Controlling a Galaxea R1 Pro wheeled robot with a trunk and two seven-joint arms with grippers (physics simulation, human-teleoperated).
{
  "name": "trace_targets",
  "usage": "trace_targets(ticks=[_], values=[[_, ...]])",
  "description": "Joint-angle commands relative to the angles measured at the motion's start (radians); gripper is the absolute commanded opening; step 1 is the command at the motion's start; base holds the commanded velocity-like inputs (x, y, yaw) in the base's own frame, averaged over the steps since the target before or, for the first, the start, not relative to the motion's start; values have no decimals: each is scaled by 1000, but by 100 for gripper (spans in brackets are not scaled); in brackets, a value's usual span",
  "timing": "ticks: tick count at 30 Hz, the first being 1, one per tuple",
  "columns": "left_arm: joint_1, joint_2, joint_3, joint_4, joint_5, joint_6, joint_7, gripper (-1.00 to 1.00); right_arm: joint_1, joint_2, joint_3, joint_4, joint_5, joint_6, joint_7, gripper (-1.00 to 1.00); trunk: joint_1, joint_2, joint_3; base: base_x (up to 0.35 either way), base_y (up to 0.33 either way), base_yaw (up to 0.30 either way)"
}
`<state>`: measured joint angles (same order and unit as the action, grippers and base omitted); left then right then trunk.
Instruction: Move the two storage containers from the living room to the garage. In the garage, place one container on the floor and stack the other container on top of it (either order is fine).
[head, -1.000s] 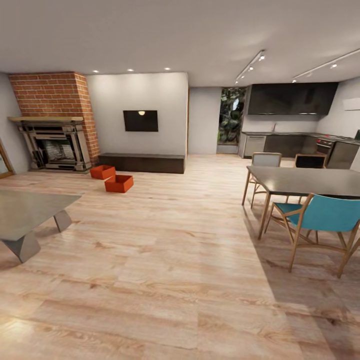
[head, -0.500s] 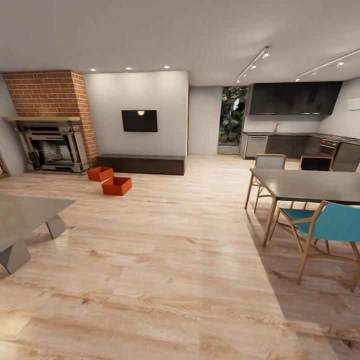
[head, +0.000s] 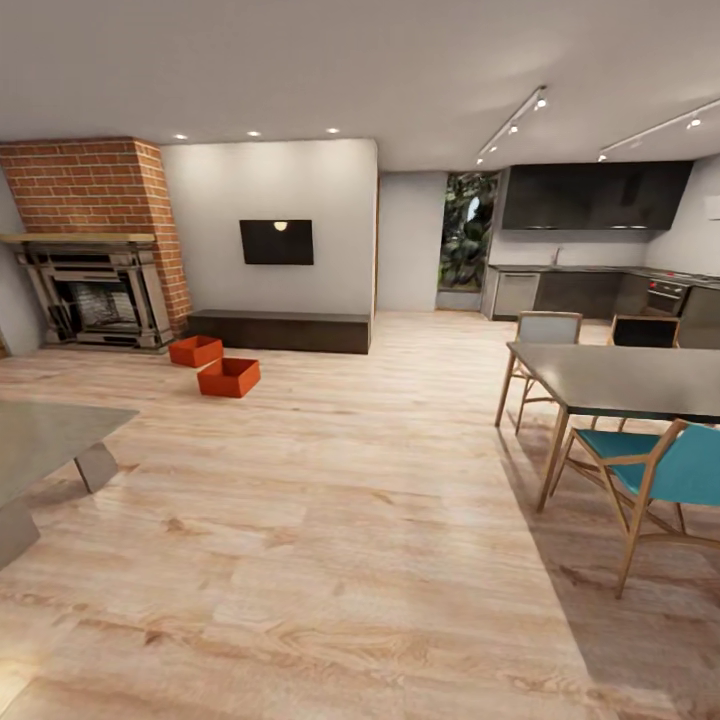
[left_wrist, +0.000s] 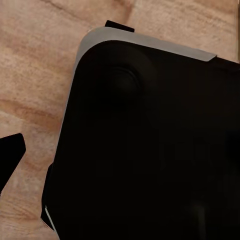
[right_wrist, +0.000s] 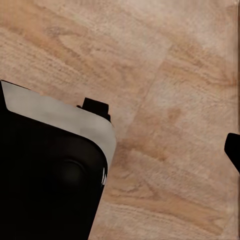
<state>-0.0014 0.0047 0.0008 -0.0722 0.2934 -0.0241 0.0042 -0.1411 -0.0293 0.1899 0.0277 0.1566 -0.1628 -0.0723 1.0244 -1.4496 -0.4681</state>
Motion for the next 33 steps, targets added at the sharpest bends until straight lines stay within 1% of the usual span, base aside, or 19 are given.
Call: trace_targets(ticks=[1,14,21,33], values=[[0,0,-1,0,4,-2,0,100,-1,0,2,3,11,-4,-6,100,1,0,-1,326,0,0],[0,1,-1,0,4,-2,0,100,-2,3,0,3,11,-2,-4,100,1,0,-1,326,0,0],[0,1,1,0,4,-2,0,100,-1,-1,2,3,13,-7,3,100,1,0,-1,326,0,0],[0,0,-2,0,4,-2,0,100,-2,0,2,3,13,-7,2,100,1,0,-1,326,0,0]])
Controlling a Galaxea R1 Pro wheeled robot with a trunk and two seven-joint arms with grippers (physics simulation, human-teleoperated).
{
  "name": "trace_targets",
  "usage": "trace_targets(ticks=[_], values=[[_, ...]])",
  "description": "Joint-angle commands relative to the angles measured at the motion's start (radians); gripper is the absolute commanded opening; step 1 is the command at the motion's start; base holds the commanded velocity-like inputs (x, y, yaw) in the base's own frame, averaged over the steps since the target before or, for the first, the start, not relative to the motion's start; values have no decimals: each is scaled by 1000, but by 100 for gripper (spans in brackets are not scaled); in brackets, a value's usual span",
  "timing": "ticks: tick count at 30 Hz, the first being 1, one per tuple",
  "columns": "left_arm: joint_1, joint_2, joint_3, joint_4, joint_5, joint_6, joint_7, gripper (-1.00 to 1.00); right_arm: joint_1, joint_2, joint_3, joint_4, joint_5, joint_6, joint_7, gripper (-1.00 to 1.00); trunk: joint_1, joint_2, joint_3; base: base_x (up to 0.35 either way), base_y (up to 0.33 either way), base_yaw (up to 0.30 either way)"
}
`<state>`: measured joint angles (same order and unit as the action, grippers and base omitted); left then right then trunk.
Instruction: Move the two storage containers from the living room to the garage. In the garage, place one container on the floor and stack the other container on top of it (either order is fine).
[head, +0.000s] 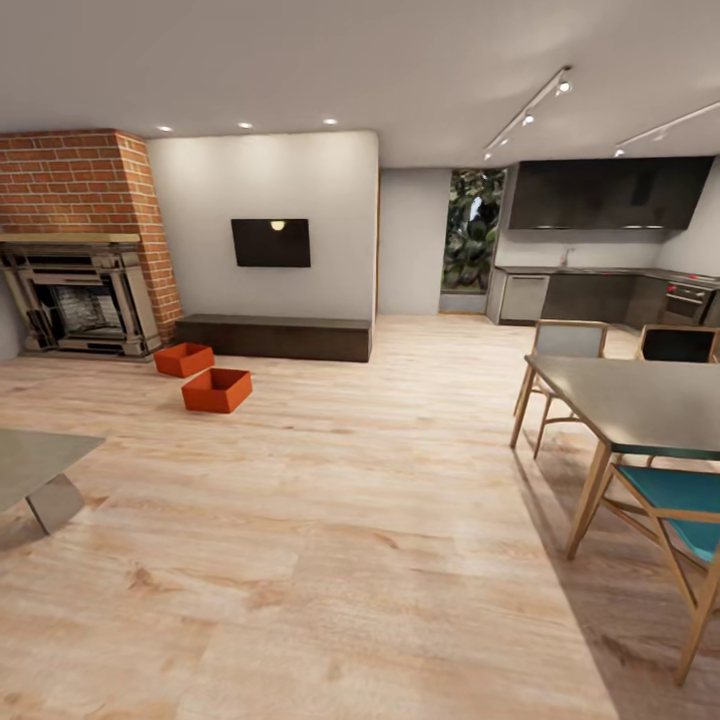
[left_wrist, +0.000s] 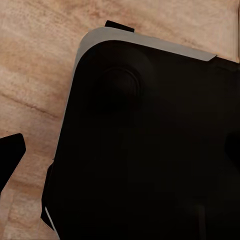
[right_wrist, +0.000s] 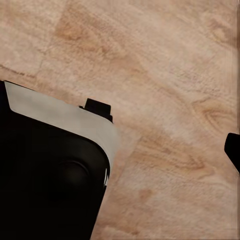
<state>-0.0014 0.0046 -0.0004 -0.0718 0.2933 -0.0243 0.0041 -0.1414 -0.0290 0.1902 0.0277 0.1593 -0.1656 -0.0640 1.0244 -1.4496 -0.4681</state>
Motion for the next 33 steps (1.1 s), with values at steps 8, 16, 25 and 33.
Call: trace_targets(ticks=[8,16,25,33], values=[[0,0,-1,0,4,-2,0,100,-1,1,1,3,9,-4,-6,100,1,0,-1,326,0,0],[0,0,-1,0,4,-3,0,100,-1,1,0,3,9,-5,-7,100,1,0,-1,326,0,0],[0,-1,-1,-2,4,-3,-1,100,-1,0,-1,3,8,-8,-8,100,1,0,-1,326,0,0],[0,0,-1,-2,4,-3,-1,100,-1,-1,-1,3,7,-8,-9,100,1,0,-1,326,0,0]])
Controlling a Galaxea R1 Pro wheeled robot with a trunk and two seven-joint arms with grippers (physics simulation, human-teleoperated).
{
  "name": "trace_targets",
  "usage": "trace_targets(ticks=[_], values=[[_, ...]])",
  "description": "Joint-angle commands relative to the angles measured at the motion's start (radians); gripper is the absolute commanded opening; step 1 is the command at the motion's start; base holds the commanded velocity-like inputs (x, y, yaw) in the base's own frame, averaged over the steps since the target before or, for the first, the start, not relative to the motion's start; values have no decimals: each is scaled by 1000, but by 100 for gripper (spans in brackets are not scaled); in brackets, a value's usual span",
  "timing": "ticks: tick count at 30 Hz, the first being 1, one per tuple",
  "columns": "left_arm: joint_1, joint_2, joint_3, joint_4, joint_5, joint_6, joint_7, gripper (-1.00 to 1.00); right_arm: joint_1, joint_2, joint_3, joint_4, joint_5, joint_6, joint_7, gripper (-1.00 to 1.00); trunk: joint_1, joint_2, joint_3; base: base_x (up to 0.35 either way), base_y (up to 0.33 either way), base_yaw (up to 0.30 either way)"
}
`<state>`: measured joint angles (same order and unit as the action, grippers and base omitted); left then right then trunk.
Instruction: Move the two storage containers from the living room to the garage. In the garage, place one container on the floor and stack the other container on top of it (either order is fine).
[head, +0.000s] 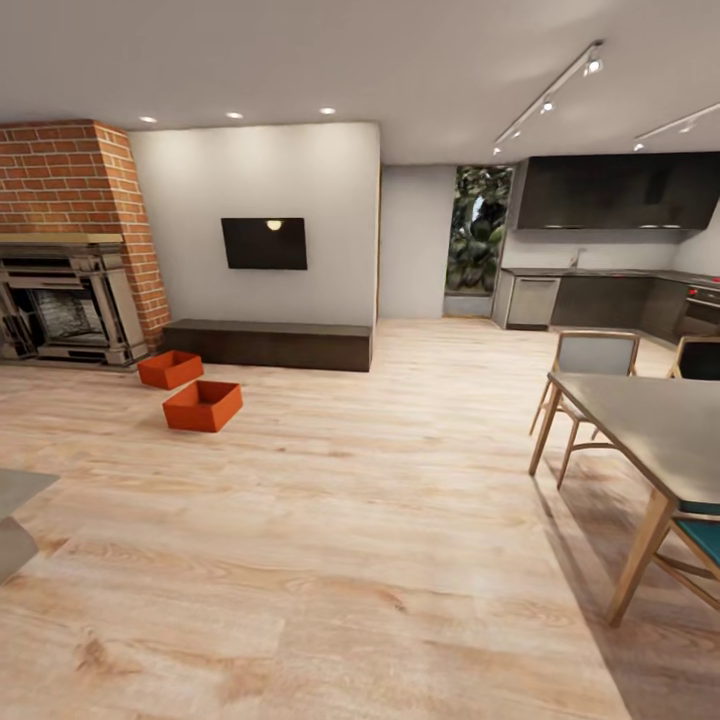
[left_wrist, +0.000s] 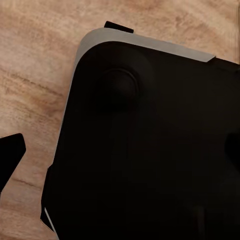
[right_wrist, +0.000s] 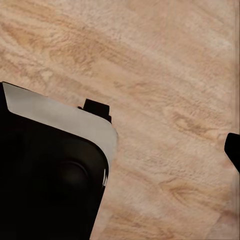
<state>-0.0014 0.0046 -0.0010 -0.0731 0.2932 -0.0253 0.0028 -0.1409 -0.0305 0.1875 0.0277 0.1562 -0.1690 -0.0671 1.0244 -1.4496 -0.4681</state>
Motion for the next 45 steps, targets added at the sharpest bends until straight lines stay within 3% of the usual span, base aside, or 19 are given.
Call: trace_targets(ticks=[1,31,45], values=[[0,0,-1,0,4,-2,0,100,-1,0,2,3,11,-4,-6,100,1,0,-1,326,0,0],[0,-2,0,1,4,-4,0,100,-2,-1,5,3,11,1,2,100,1,0,-1,326,0,0],[0,-2,-1,1,4,-4,0,100,-1,14,1,3,8,6,3,100,1,0,-1,326,0,0]])
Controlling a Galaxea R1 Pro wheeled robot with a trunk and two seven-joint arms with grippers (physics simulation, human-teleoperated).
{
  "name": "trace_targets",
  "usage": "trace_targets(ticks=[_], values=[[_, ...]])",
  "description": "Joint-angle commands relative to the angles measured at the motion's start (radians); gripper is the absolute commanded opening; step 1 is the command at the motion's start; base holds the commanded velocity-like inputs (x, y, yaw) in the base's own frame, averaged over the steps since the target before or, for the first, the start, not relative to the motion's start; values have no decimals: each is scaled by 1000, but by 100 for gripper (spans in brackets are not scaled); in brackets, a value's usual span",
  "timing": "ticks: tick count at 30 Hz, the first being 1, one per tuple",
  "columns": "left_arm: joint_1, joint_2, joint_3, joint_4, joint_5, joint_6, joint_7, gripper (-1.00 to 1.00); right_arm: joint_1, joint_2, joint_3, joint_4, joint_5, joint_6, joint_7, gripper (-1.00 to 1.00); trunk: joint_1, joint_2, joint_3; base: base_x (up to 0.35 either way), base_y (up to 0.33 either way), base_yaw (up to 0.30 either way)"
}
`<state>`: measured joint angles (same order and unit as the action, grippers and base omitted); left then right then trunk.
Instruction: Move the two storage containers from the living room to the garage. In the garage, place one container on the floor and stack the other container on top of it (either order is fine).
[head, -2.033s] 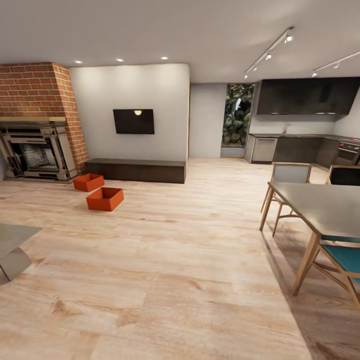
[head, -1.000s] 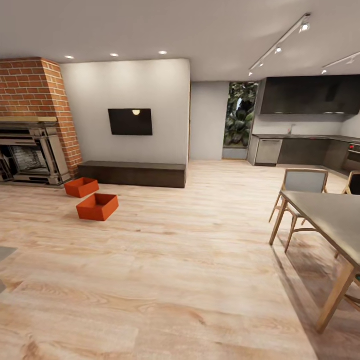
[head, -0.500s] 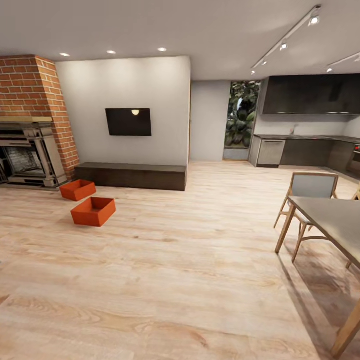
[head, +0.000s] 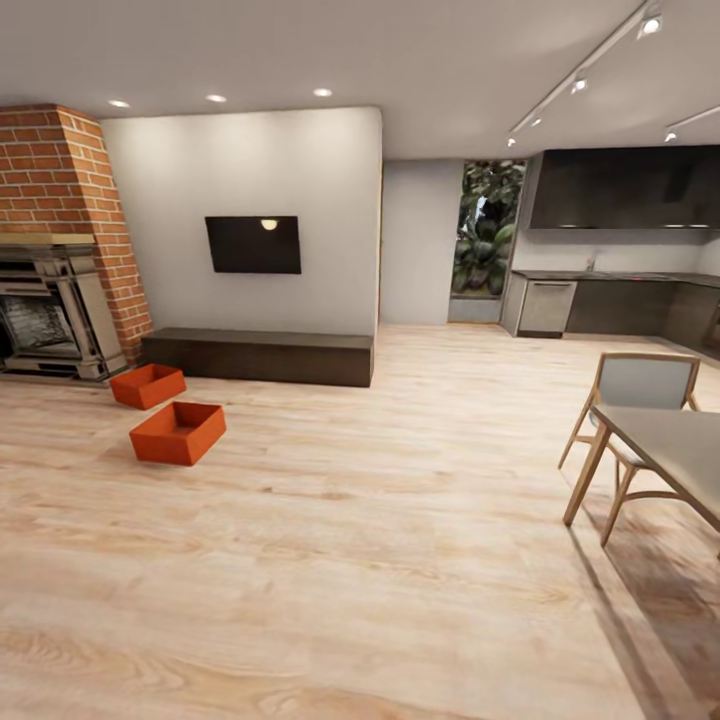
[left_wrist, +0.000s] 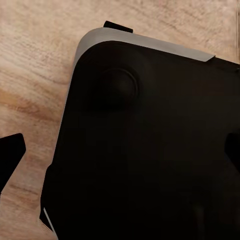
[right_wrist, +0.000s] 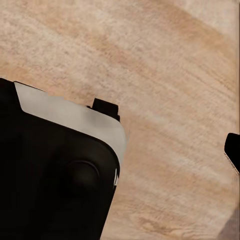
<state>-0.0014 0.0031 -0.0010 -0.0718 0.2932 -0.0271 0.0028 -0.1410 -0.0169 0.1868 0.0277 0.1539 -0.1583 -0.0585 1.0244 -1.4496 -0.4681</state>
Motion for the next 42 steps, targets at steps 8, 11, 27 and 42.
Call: trace_targets(ticks=[8,11,27,42], values=[[0,0,-1,0,4,-2,0,100,-2,-2,2,3,14,-8,-12,100,1,0,-1,326,0,0],[0,0,-1,0,4,-2,0,100,-2,-5,4,3,16,-9,-13,100,1,0,-1,326,0,0],[0,0,-1,0,4,-2,0,100,-2,-8,8,3,18,-6,-12,100,1,0,-1,326,0,0],[0,0,-1,0,4,-1,0,100,-2,0,1,3,9,-11,-15,100,1,0,-1,326,0,0]])
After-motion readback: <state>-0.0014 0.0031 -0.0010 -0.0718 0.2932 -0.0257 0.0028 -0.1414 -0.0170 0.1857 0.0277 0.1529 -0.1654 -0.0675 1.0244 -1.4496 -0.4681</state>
